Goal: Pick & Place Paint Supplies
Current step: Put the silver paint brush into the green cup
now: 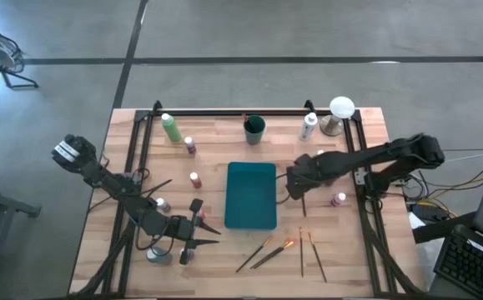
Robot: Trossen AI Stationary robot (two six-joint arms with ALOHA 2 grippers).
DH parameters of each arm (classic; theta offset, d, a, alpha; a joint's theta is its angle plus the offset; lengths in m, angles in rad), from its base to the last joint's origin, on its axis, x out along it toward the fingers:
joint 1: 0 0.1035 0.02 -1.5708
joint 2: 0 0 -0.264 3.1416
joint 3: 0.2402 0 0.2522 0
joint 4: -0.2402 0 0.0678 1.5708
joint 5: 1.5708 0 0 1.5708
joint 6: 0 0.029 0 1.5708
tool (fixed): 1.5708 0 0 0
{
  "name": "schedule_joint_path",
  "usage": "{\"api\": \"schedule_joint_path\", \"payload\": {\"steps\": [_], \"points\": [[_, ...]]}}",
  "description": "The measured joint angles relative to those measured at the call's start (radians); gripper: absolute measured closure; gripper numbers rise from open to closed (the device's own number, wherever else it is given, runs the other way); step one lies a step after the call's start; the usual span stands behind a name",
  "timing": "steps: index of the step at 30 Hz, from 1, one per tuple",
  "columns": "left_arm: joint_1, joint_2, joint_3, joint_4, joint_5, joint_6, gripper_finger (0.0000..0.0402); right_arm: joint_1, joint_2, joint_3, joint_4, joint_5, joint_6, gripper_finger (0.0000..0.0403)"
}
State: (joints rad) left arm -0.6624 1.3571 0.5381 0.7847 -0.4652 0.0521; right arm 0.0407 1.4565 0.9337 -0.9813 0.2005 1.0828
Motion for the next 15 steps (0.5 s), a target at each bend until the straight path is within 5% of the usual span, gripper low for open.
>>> {"api": "schedule_joint_path", "payload": {"steps": [15], "points": [[0.0, 0.0, 0.0, 0.0, 0.0, 0.0, 0.0291, -0.09, 0.116, 0.0, 0.087, -0.056, -0.082, 0.0218]]}}
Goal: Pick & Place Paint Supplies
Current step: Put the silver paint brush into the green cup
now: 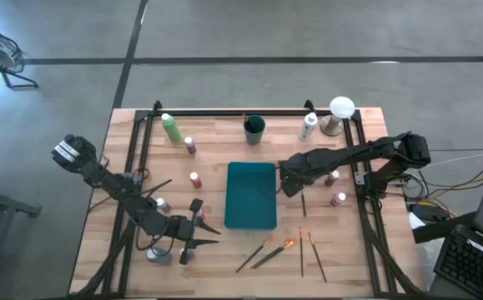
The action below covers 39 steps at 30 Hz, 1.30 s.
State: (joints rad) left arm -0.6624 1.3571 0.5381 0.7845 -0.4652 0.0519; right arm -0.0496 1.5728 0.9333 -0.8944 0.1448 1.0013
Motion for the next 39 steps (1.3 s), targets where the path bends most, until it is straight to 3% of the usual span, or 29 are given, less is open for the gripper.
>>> {"api": "schedule_joint_path", "payload": {"steps": [13, 19, 27, 39], "points": [[0.0, 0.0, 0.0, -0.001, 0.0, -0.026, 0.0291, -0.027, 0.001, -0.052, 0.059, -0.023, -0.011, 0.0243], [0.0, 0.0, 0.0, -0.001, 0.001, -0.027, 0.0291, -0.034, 0.001, -0.119, 0.18, -0.071, -0.008, 0.0232], [0.0, 0.0, 0.0, 0.0, 0.001, -0.024, 0.0291, -0.041, -0.001, -0.165, 0.211, -0.067, 0.001, 0.0221], [0.0, 0.0, 0.0, 0.0, 0.001, -0.023, 0.0291, -0.049, 0.0, -0.169, 0.253, -0.064, -0.01, 0.0277]]}}
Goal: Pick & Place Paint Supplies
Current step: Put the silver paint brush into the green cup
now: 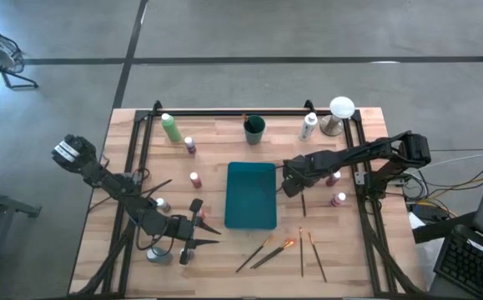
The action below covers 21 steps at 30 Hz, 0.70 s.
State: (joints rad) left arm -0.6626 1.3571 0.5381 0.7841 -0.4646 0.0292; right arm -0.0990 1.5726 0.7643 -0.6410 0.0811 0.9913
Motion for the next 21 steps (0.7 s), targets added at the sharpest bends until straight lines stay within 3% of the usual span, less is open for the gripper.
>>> {"api": "schedule_joint_path", "payload": {"steps": [21], "points": [[0.0, 0.0, 0.0, 0.0, 0.0, 0.001, 0.0291, -0.001, 0.001, 0.001, 0.009, -0.032, -0.012, 0.0388]]}}
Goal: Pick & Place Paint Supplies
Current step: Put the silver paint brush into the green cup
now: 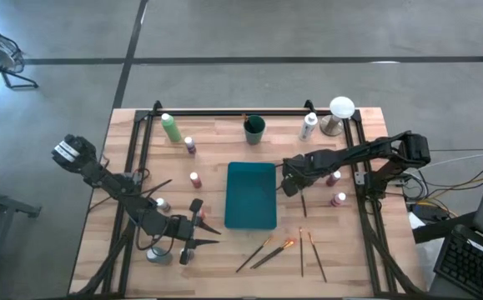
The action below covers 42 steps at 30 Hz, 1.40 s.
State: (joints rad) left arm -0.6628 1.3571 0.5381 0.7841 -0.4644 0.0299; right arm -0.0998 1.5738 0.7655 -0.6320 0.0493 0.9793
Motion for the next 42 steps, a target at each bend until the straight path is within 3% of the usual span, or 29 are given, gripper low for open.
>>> {"api": "schedule_joint_path", "payload": {"steps": [8, 17, 24, 28, 34, 42], "points": [[0.0, 0.0, 0.0, 0.0, 0.0, 0.0, 0.0291, 0.002, -0.014, 0.005, -0.008, -0.053, -0.017, 0.0394], [0.0, 0.0, 0.0, 0.0, 0.0, 0.0, 0.0291, 0.005, -0.088, 0.12, -0.037, -0.026, -0.098, 0.0395], [0.0, 0.0, 0.0, 0.0, 0.0, 0.0, 0.0291, 0.004, -0.144, 0.316, -0.229, 0.131, -0.186, 0.0395], [0.0, 0.0, 0.0, 0.0, 0.0, 0.0, 0.0291, 0.004, -0.159, 0.441, -0.248, 0.271, -0.304, 0.0395], [0.0, 0.0, 0.0, 0.0, 0.0, 0.0, 0.0291, -0.014, -0.159, 0.554, -0.074, 0.404, -0.565, 0.0395], [0.0, 0.0, 0.0, 0.0, 0.0, 0.0, 0.0291, -0.038, -0.16, 0.535, 0.288, 0.531, -0.88, 0.0395]]}}
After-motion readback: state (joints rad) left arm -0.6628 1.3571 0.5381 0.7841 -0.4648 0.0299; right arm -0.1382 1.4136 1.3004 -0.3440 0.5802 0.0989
